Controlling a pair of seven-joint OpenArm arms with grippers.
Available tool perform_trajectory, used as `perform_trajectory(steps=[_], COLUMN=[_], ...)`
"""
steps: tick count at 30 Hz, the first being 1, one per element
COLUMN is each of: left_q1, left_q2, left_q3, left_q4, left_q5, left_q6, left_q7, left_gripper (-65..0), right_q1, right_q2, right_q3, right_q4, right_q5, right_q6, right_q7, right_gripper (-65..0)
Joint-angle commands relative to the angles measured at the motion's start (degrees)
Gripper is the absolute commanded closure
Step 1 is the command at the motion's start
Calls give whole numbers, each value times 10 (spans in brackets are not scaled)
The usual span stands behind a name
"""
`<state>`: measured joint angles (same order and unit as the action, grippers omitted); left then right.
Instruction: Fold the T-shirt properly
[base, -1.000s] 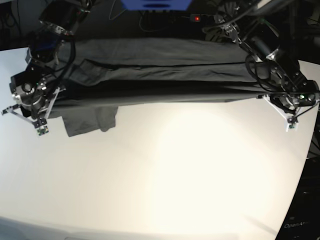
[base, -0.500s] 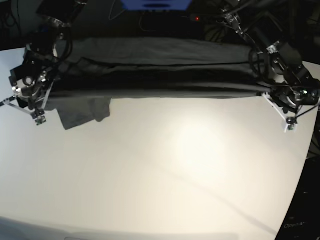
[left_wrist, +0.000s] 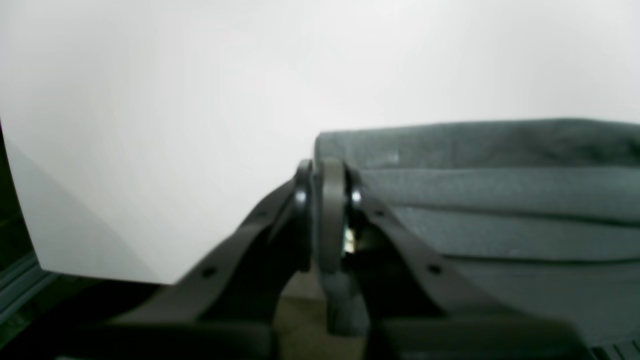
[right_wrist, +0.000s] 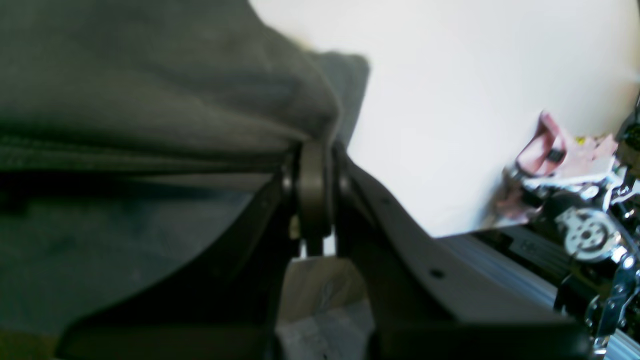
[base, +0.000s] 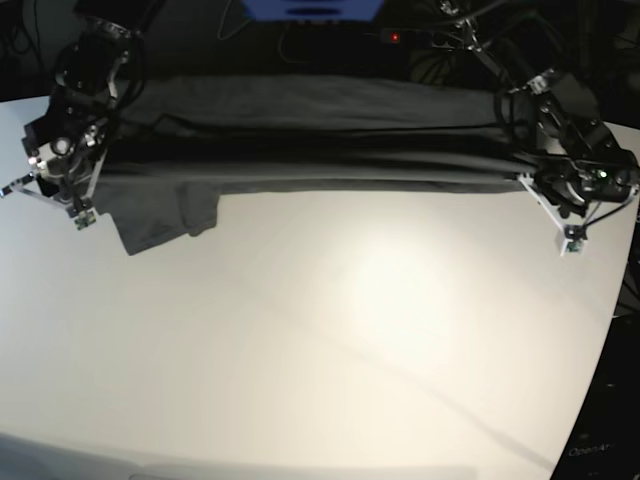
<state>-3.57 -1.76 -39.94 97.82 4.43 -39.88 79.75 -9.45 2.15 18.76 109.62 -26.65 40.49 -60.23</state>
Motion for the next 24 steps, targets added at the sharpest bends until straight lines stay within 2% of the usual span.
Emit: perform_trajectory(steps=[1,5,11,14,19,24], left_q1=[-6,10,15,22,34,46], left_q2=[-8,-10,-8,-12,-30,-32], left_q3=[10,39,42,48,59,58], left_q4=[9,9,9,9,4,4], left_q5=[4,4,4,-7,-62,-68], left_q6=[-1,-1,-1,-1,-1,-1], left_q7=[3,3,3,3,3,3], left_gripper=[-23,-23,-23,-23,-23,-23], right_q1=[9,-2,-7,-6,15,16], right_q2=[7,5,-4,-18,-48,-76], right_q3=[4,6,5,4,-2,-2], right_q4=[16,19,22,22,22,22], right_q5=[-17,-35,-42,-79,-135,-196], right_q6=[-5,-5,-5,-5,-5,-5], right_q7=[-2,-1,-7,-2,-5,-1], right_gripper=[-1,-1,-1,-1,-1,-1])
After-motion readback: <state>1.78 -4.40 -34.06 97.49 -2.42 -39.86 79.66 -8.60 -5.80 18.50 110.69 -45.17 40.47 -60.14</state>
